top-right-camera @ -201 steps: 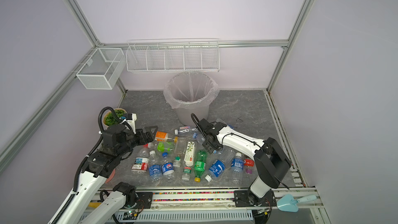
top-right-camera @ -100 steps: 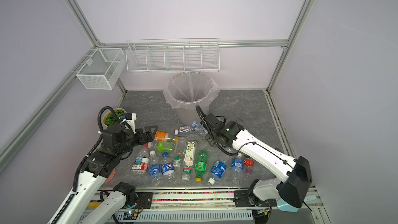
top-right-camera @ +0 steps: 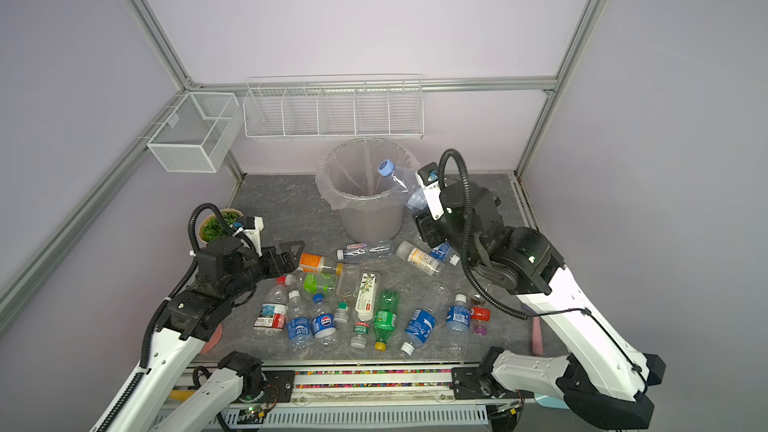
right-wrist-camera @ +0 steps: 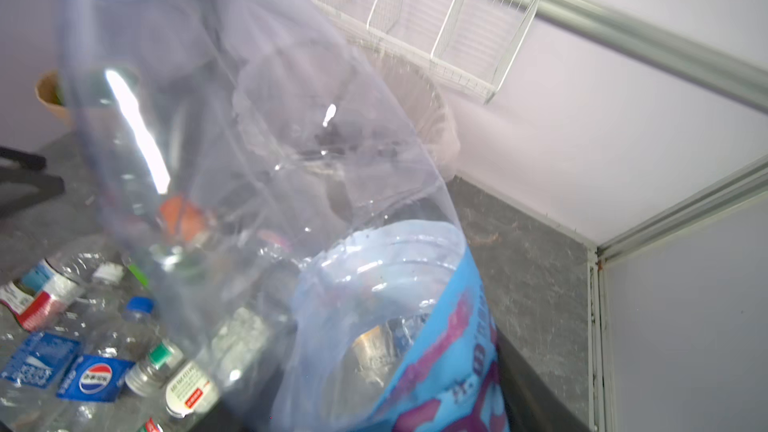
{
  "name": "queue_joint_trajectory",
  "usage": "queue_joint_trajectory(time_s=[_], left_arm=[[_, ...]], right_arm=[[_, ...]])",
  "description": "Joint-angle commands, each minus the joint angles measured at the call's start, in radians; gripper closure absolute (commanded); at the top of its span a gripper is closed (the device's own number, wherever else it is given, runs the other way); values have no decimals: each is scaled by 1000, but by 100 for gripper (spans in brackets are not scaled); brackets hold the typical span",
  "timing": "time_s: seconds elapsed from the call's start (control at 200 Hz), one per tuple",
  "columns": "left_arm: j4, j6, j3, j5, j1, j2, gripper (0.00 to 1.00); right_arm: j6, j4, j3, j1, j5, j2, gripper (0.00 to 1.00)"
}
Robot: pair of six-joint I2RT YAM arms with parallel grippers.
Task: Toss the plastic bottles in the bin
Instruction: 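Lift the Ganten bottle with the right gripper and carry it over the bin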
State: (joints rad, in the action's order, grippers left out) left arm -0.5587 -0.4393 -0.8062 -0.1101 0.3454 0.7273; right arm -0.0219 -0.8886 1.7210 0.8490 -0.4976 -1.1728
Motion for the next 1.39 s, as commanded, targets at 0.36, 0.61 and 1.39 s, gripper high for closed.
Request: queue_joint_trajectory(time_s=[0.36,0.61,1.39], left_arm=[[-30,8,-30,2,1,-17,2],[-31,10,-25,3,3,-22,2],[-95,14,-10,24,2,-99,1]], right_arm=[[-115,248,191,4,21,-97,67],[-136,308,290,4,35,-188,66],[78,-169,888,-215,309,-799,10]])
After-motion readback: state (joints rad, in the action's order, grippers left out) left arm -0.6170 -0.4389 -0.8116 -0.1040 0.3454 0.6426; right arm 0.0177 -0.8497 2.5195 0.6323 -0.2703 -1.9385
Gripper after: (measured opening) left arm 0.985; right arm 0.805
